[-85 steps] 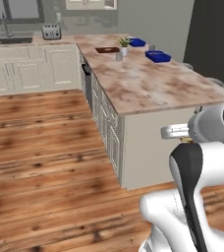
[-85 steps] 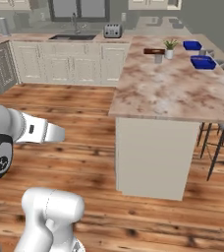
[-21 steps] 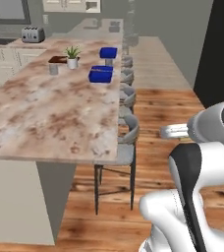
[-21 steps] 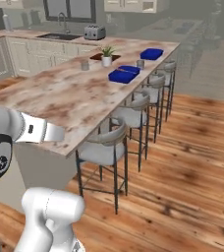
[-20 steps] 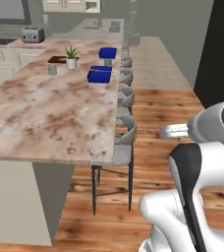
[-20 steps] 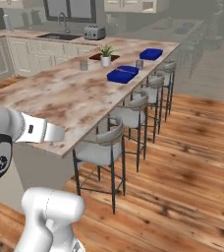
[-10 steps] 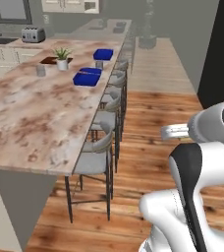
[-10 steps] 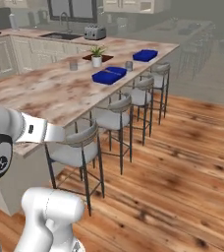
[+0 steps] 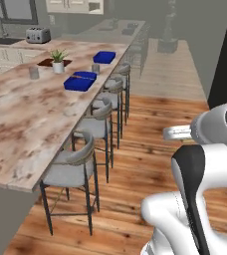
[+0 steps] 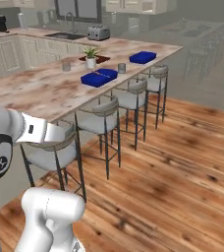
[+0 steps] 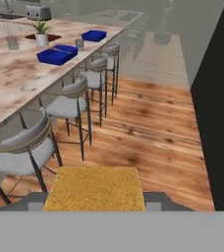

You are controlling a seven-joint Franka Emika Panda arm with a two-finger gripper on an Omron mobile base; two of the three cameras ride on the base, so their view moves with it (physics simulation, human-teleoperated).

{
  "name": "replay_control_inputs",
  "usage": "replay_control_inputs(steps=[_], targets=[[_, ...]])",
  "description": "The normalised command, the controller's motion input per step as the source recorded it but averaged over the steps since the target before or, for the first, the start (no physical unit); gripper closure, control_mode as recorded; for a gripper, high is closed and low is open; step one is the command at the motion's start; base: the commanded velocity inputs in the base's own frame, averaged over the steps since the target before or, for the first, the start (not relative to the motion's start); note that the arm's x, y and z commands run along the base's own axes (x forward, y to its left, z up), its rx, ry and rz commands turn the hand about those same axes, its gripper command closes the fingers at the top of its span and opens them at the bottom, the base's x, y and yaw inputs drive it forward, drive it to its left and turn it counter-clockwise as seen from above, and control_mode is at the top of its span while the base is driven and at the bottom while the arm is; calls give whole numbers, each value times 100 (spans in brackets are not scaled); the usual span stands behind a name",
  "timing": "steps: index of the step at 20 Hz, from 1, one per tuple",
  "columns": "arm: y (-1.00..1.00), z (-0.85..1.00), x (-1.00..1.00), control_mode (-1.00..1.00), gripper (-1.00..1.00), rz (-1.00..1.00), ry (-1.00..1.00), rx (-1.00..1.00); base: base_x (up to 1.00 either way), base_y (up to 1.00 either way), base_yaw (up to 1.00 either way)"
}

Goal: Take the cakes from the fridge and place them on the empty tray on the dining counter.

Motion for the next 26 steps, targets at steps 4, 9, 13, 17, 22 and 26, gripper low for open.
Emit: replay_control_inputs(steps=[4, 9, 13, 17, 22, 26], targets=[[0, 0, 0, 100, 100, 0, 0, 0, 36, -81, 23], [0, 0, 0, 100, 100, 0, 0, 0, 37, -75, 23], [0, 0, 0, 100, 100, 0, 0, 0, 39, -70, 23], [0, 0, 0, 100, 100, 0, 0, 0, 37, -69, 23], [0, 0, 0, 100, 100, 0, 0, 0, 37, -72, 24], [0, 0, 0, 100, 100, 0, 0, 0, 34, -79, 24]])
